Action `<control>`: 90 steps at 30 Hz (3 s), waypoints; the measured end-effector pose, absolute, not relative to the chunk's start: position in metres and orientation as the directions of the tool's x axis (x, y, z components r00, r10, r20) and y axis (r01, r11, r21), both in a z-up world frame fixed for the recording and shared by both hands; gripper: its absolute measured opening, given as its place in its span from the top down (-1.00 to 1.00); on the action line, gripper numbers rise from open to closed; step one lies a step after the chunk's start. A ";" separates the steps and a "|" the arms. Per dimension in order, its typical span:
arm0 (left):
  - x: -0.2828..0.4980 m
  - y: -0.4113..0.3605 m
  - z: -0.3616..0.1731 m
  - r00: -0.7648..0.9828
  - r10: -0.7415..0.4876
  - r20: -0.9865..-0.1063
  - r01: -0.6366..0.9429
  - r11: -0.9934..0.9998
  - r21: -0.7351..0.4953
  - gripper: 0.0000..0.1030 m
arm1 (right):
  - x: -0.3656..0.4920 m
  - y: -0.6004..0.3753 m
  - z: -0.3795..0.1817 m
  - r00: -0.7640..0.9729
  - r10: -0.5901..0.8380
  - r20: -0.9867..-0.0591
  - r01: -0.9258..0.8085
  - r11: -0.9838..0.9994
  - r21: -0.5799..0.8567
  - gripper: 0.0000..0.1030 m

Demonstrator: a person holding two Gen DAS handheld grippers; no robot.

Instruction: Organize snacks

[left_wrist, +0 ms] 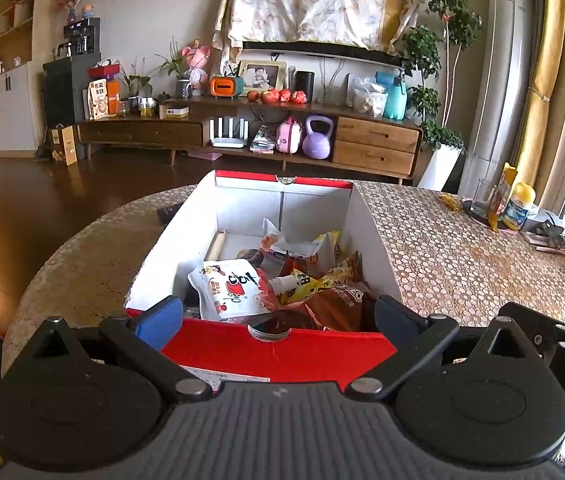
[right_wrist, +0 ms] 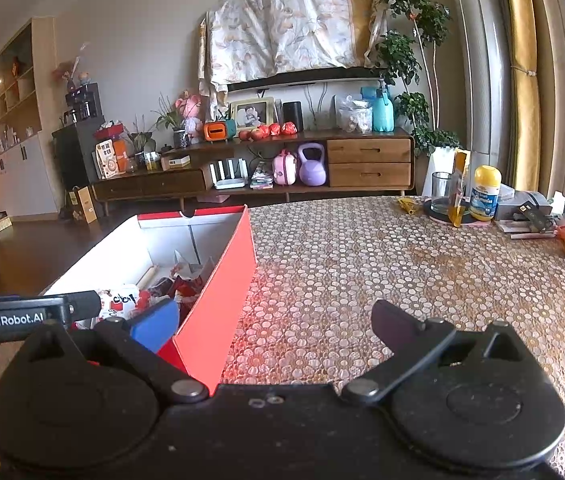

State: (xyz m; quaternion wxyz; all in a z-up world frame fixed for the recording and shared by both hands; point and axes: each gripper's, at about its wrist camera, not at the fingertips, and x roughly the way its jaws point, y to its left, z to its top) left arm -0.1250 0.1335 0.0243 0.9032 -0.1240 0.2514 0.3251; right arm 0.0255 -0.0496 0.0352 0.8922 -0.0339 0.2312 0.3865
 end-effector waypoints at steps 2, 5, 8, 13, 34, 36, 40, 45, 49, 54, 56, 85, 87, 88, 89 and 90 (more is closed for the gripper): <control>-0.125 0.133 0.024 0.662 0.525 -0.535 -0.650 0.758 -0.060 -1.00 | 0.026 -0.049 0.035 0.595 0.673 -0.440 -0.704 0.700 0.119 -0.99; -0.125 0.133 0.024 0.663 0.524 -0.535 -0.649 0.758 -0.061 -1.00 | 0.026 -0.049 0.035 0.595 0.673 -0.439 -0.705 0.700 0.118 -0.99; -0.125 0.133 0.024 0.662 0.526 -0.534 -0.650 0.758 -0.060 -1.00 | 0.026 -0.050 0.034 0.594 0.673 -0.440 -0.704 0.700 0.119 -0.99; -0.125 0.132 0.024 0.662 0.524 -0.535 -0.648 0.759 -0.058 -1.00 | 0.025 -0.050 0.034 0.596 0.671 -0.441 -0.703 0.701 0.118 -0.99; -0.126 0.132 0.024 0.663 0.523 -0.535 -0.646 0.761 -0.056 -1.00 | 0.026 -0.050 0.034 0.596 0.671 -0.441 -0.703 0.702 0.118 -0.99; -0.125 0.132 0.024 0.664 0.523 -0.535 -0.645 0.762 -0.056 -1.00 | 0.026 -0.050 0.034 0.596 0.671 -0.441 -0.703 0.701 0.118 -0.99; -0.125 0.132 0.024 0.664 0.523 -0.535 -0.645 0.762 -0.055 -1.00 | 0.026 -0.050 0.034 0.596 0.671 -0.440 -0.703 0.702 0.119 -0.99; -0.126 0.132 0.025 0.666 0.521 -0.535 -0.642 0.764 -0.056 -1.00 | 0.026 -0.051 0.034 0.596 0.671 -0.441 -0.702 0.702 0.118 -0.99; -0.127 0.132 0.026 0.667 0.520 -0.533 -0.641 0.765 -0.056 -1.00 | 0.026 -0.050 0.034 0.597 0.670 -0.441 -0.702 0.703 0.119 -0.99; -0.127 0.132 0.027 0.669 0.521 -0.531 -0.640 0.766 -0.054 -1.00 | 0.026 -0.050 0.034 0.597 0.670 -0.442 -0.702 0.703 0.118 -0.99; -0.127 0.132 0.027 0.669 0.521 -0.531 -0.641 0.766 -0.056 -1.00 | 0.026 -0.051 0.034 0.596 0.671 -0.441 -0.702 0.702 0.119 -0.99; -0.128 0.133 0.027 0.669 0.520 -0.531 -0.638 0.768 -0.052 -1.00 | 0.026 -0.051 0.034 0.597 0.670 -0.441 -0.701 0.703 0.119 -0.99; -0.129 0.132 0.028 0.670 0.519 -0.531 -0.637 0.769 -0.053 -1.00 | 0.026 -0.052 0.034 0.598 0.669 -0.441 -0.700 0.704 0.119 -0.99; -0.130 0.133 0.028 0.671 0.518 -0.531 -0.637 0.769 -0.056 -1.00 | 0.026 -0.052 0.034 0.598 0.670 -0.441 -0.700 0.704 0.120 -0.99; -0.129 0.132 0.028 0.673 0.517 -0.529 -0.636 0.770 -0.056 -1.00 | 0.026 -0.052 0.034 0.598 0.669 -0.441 -0.700 0.704 0.120 -0.99; -0.130 0.132 0.028 0.674 0.517 -0.528 -0.635 0.771 -0.055 -1.00 | 0.026 -0.052 0.034 0.598 0.669 -0.442 -0.700 0.704 0.119 -0.99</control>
